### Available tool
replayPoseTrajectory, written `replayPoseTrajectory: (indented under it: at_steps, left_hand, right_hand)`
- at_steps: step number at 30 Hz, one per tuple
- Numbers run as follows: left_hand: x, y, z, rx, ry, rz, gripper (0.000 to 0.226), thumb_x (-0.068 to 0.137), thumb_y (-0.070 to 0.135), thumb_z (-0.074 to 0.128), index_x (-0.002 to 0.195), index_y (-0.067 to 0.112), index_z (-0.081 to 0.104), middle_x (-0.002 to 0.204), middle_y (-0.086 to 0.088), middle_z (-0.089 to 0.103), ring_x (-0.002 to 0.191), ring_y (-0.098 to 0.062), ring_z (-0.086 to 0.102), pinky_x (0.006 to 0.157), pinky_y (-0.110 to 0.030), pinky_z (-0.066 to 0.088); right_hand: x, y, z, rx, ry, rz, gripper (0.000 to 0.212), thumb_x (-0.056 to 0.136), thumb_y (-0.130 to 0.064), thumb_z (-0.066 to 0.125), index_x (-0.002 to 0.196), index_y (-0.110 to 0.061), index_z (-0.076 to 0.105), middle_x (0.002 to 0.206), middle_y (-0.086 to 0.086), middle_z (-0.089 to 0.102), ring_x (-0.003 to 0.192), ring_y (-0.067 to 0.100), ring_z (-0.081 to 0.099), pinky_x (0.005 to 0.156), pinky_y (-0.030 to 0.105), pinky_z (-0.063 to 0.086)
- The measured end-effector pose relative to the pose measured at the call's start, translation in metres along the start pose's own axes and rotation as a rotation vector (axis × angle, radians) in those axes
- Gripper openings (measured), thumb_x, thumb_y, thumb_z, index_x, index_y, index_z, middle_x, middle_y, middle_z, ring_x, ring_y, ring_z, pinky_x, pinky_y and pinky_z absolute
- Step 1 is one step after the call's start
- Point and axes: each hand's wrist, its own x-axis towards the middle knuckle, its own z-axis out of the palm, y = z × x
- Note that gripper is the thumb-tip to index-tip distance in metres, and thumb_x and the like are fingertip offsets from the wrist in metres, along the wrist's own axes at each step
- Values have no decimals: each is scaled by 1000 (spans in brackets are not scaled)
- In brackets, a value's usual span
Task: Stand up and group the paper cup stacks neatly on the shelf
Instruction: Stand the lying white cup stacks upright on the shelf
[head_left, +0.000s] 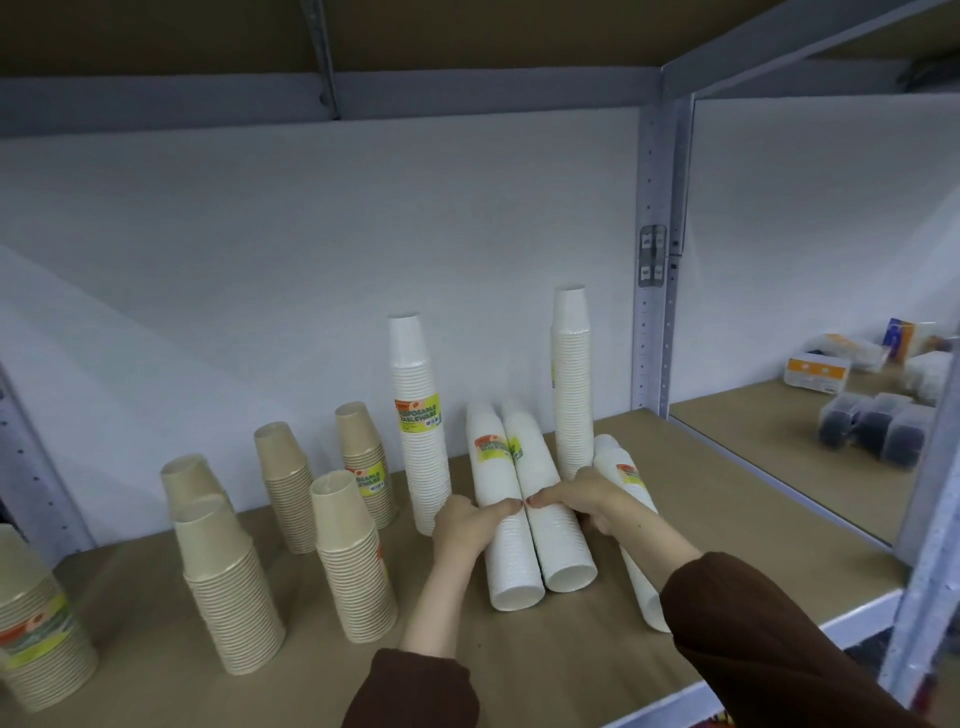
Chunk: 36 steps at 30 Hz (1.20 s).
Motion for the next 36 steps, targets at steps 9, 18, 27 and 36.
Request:
replayPoseTrajectory:
  at_steps: [9,18,27,36]
  left_hand:
    - [-42,4,-2,0,269,352,55,68,27,77,116,9,57,115,-9,65,104,-25,62,85,-33,48]
    - [-61,-12,-14,-21,452,324,57,73,22,74,121,4,49,121,-13,54,112,-32,55,90,-39,45]
    - [-62,-15,-20,5,460,332,61,73,22,74,124,3,46,124,-14,52,114,-31,54,90,-39,44]
    - [-60,-23,-21,17,423,360,64,73,23,75,126,2,44,126,-13,50,116,-30,52,94,-39,43]
  right_hand:
    - [-36,0,-4,-76,160,-234,45,71,-10,76,110,-1,56,98,6,58,89,20,56,75,28,49]
    - [-49,6,16,-54,286,-384,58,68,-5,76,118,1,46,101,4,52,96,19,53,78,26,41]
    - [-39,11,28,5,306,-419,64,67,-3,77,121,3,43,121,17,58,110,27,56,83,28,44]
    - [-35,14,34,-11,298,-438,67,68,-4,77,125,2,42,125,16,56,112,24,55,83,24,40]
